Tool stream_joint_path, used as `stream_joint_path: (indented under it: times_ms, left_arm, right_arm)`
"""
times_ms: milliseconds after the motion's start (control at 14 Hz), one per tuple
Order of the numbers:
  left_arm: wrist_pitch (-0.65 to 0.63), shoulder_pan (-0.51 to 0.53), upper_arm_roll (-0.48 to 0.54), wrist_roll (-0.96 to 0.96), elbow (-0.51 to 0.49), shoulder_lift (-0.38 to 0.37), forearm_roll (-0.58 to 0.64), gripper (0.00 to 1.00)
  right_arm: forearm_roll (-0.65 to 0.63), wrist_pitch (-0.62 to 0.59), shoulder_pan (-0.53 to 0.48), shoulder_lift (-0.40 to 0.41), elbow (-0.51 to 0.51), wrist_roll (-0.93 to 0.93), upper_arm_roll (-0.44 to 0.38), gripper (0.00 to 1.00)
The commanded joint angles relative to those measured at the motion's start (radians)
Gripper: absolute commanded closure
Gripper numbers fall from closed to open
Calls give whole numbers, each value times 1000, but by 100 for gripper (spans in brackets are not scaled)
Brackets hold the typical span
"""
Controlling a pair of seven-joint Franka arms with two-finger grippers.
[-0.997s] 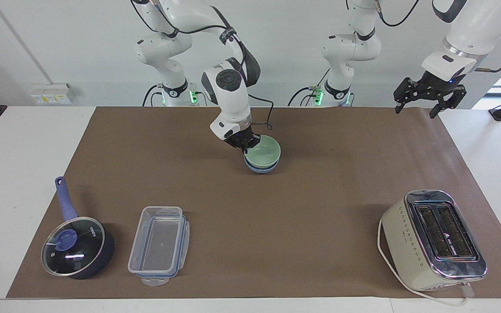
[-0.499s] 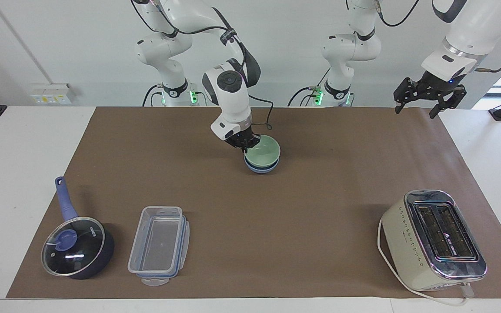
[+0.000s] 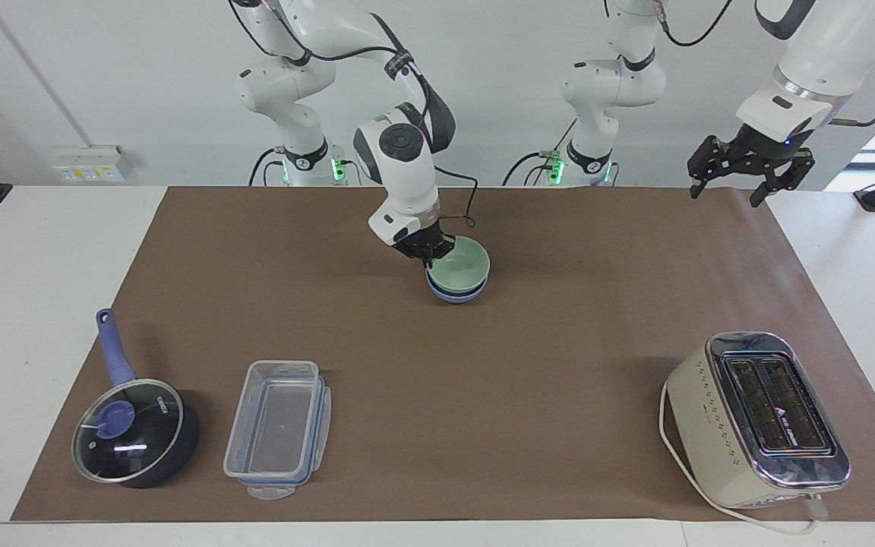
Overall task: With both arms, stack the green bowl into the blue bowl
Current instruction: 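Lower the green bowl into the blue bowl and open the right gripper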
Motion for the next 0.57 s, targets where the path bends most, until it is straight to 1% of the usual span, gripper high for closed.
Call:
stream_joint_path:
  times_ms: [0, 71, 214, 356, 427, 499]
  left_arm:
    - [-9, 10, -11, -11, -2, -10, 21, 0]
    - [-9, 10, -11, -11, -2, -10, 21, 0]
    - [-9, 10, -11, -11, -2, -10, 21, 0]
    - [-9, 10, -11, -11, -2, -10, 21, 0]
    - [-9, 10, -11, -11, -2, -10, 21, 0]
    - [-9, 10, -11, -11, -2, -10, 21, 0]
  right_arm:
    - [31, 25, -5, -1, -12, -36, 4, 96]
    - [31, 25, -5, -1, -12, -38, 4, 89]
    - [31, 25, -5, -1, -12, -36, 4, 80]
    - [29, 25, -5, -1, -12, -36, 4, 73]
    - [29, 23, -4, -1, -9, -33, 4, 66]
    - [29, 25, 0, 3, -2, -30, 4, 56]
